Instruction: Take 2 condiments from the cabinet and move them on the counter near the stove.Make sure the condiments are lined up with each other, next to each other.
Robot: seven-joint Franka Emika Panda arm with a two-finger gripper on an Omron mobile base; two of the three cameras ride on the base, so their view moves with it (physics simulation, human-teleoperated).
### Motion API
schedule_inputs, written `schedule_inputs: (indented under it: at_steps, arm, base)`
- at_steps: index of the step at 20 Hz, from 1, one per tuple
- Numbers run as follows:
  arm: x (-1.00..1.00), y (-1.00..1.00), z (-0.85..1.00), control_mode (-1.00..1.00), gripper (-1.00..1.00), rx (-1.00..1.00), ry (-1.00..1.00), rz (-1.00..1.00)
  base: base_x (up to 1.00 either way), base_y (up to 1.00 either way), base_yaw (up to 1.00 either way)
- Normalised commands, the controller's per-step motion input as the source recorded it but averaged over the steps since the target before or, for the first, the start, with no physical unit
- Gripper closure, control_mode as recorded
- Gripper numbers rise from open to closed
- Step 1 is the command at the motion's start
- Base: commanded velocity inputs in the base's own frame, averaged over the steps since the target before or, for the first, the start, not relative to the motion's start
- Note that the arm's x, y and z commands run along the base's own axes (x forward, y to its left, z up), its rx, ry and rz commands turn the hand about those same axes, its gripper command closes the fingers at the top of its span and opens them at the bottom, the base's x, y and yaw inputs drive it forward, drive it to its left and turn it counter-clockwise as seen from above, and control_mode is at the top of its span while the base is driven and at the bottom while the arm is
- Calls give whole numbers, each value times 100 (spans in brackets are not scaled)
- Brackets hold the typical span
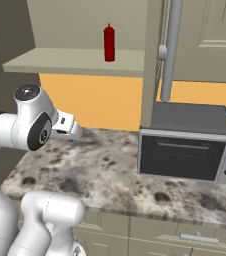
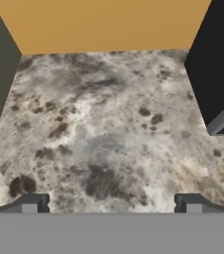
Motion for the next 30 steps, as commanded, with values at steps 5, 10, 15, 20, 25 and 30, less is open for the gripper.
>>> schedule_inputs:
  at_steps: [5, 10, 15, 20, 25, 30]
  arm:
    - [0, 0, 0, 100, -100, 0, 0, 0]
    - [-2, 0, 8, -100, -100, -1, 2, 0]
    - [-12, -21, 43, -100, -100, -3, 0, -8]
    - [0, -19, 43, -100, -100, -4, -2, -9]
    - [0, -12, 40, -100, -100, -2, -17, -2]
    - [13, -2, 29, -100, -100, -4, -38, 0]
  base:
    - [3, 0, 0]
    - [1, 0, 0]
    - [0, 0, 0]
    - [0, 0, 0]
    - [0, 0, 0]
    - [0, 0, 0]
